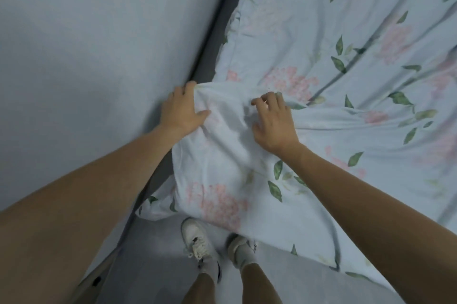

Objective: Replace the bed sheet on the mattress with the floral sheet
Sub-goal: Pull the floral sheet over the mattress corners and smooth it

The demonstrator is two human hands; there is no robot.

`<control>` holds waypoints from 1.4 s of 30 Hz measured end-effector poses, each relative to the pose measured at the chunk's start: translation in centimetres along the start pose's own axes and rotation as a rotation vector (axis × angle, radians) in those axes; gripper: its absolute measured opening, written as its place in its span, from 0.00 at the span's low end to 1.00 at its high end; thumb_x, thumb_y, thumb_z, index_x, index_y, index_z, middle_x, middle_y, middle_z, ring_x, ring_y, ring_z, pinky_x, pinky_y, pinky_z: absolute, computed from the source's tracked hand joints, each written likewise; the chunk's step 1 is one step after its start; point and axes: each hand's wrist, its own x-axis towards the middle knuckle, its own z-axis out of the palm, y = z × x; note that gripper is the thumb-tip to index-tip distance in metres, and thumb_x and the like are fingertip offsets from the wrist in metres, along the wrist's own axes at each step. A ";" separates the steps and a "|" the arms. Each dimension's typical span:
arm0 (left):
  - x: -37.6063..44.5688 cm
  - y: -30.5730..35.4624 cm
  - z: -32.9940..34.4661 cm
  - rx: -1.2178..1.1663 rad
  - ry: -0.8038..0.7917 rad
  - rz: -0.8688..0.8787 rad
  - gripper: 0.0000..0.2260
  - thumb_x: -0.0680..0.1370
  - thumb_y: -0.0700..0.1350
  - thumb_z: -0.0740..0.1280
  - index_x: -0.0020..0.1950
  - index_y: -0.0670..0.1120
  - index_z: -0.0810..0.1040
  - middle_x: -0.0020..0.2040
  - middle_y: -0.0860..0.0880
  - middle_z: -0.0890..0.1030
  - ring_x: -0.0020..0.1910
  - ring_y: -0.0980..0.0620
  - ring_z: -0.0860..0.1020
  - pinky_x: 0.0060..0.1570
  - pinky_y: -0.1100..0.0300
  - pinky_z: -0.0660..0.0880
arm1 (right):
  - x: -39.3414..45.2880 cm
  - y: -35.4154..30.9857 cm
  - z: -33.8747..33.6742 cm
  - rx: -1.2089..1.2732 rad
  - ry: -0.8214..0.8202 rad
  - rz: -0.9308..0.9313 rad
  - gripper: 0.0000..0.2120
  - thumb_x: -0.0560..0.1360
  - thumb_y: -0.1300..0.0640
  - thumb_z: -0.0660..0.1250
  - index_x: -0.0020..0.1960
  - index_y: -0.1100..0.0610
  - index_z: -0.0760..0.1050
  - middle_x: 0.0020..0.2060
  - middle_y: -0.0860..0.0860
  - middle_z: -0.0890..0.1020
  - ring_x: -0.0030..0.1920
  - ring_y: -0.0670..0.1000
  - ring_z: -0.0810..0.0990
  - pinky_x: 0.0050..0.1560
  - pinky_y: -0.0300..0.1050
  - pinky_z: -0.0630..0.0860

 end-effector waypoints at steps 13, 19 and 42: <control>1.2 4.8 -1.1 -0.091 0.020 -0.032 0.23 0.84 0.57 0.62 0.36 0.43 0.73 0.45 0.43 0.77 0.43 0.41 0.79 0.43 0.49 0.75 | 2.8 3.4 -1.9 0.308 -0.306 0.149 0.20 0.80 0.44 0.63 0.67 0.54 0.73 0.60 0.53 0.74 0.53 0.58 0.78 0.47 0.53 0.78; 10.6 7.9 -1.5 -0.089 -0.112 -0.105 0.25 0.75 0.64 0.72 0.55 0.45 0.72 0.51 0.46 0.79 0.48 0.42 0.79 0.50 0.46 0.79 | 11.1 6.2 -2.0 0.149 -0.172 0.185 0.23 0.78 0.49 0.69 0.71 0.52 0.69 0.62 0.56 0.70 0.58 0.60 0.72 0.48 0.56 0.78; 24.5 7.1 -7.6 -0.076 -0.109 0.059 0.33 0.79 0.52 0.70 0.80 0.46 0.61 0.73 0.38 0.70 0.70 0.36 0.71 0.68 0.43 0.71 | 23.2 6.2 -0.6 0.330 -0.001 0.252 0.15 0.72 0.56 0.72 0.56 0.56 0.73 0.50 0.54 0.75 0.47 0.59 0.74 0.42 0.53 0.72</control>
